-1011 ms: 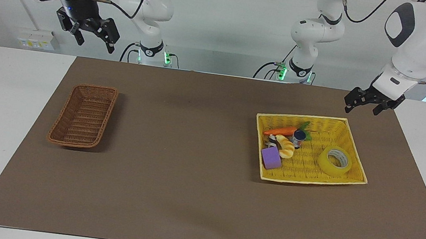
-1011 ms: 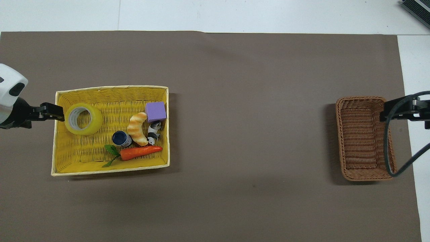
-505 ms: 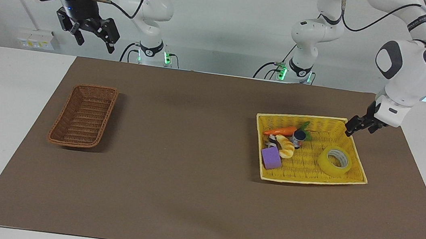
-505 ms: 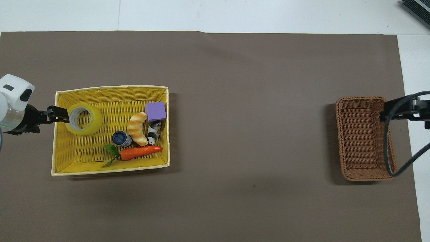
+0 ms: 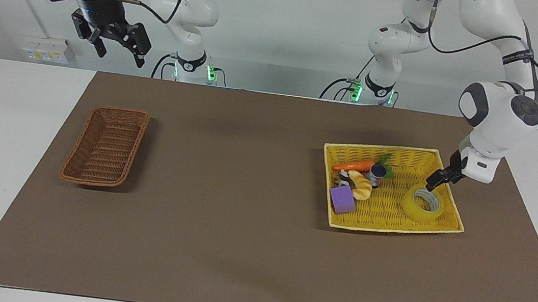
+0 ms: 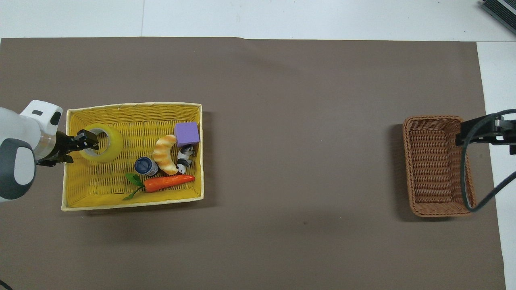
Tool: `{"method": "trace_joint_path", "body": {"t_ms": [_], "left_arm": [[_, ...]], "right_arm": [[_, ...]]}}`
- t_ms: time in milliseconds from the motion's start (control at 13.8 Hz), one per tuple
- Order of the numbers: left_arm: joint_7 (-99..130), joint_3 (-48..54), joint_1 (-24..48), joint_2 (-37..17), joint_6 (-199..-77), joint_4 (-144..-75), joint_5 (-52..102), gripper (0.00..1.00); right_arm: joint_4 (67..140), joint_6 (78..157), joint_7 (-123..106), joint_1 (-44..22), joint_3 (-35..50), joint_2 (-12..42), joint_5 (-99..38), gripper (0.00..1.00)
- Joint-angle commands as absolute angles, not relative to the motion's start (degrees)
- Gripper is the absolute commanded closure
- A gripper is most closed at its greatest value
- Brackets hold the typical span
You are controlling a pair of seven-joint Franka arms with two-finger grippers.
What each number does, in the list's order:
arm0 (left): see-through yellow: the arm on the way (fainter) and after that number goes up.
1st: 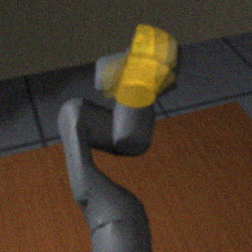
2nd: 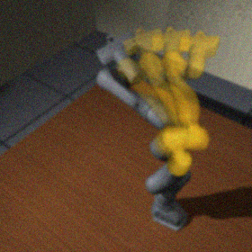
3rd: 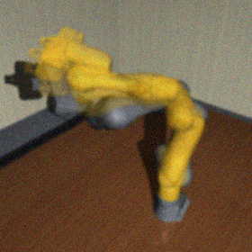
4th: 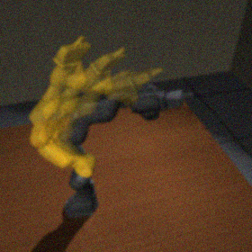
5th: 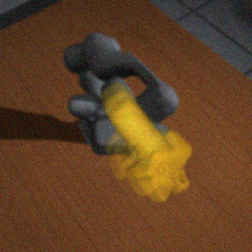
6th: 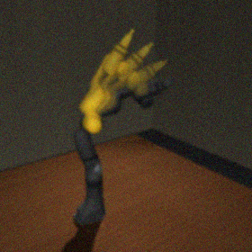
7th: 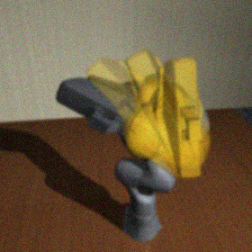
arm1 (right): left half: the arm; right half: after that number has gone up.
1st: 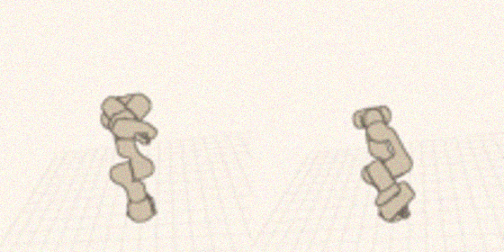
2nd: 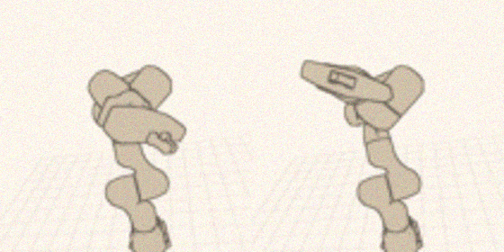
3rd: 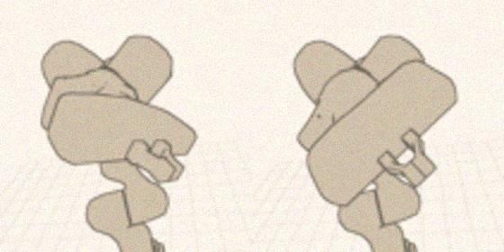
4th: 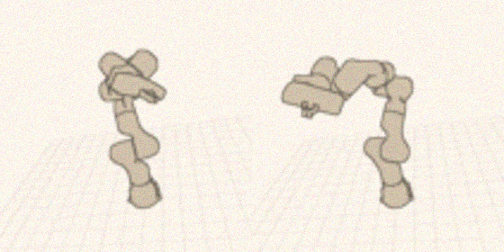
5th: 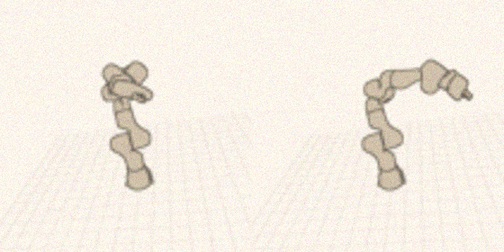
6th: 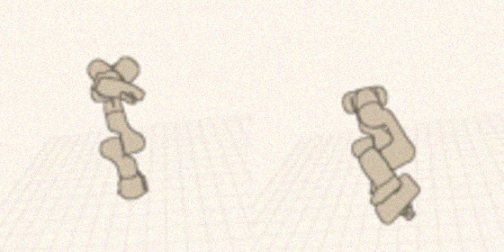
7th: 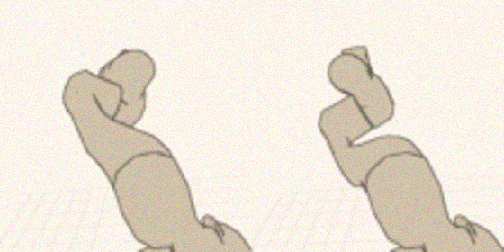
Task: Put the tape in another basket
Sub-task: 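Move the left gripper over the tape roll in the yellow basket, then close the left gripper on the rim of the tape roll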
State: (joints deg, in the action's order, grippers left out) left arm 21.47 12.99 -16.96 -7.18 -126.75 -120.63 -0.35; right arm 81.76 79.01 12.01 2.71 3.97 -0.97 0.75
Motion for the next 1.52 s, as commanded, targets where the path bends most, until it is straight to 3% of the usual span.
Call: {"method": "trace_joint_path", "body": {"t_ms": [0,578,794,1155,1444], "left_arm": [[22.6,13.1,-17.3,-8.1,-129.6,-121.8,0.2,0.24],[22.6,13.1,-19.1,-8.5,-131.3,-123.2,0.1,0.44],[22.9,13.1,-19.0,-9.1,-131.6,-123.5,0.1,0.57],[22.4,13.1,-18.9,-9.1,-131.7,-123.8,0.1,0.99],[22.9,13.1,-18.2,-9.3,-128.4,-121.0,0.1,1.00]], "right_arm": [[82.3,79.2,10.5,3.3,4.3,-1.4,0.4,0.00],[82.3,79.2,10.5,3.3,4.3,-1.4,0.3,0.00],[82.3,79.2,10.5,3.3,4.2,-1.4,0.2,0.00],[82.3,79.2,10.6,3.3,4.2,-1.4,0.1,0.00],[82.3,79.2,10.5,3.3,4.2,-1.4,-0.1,0.00]]}}
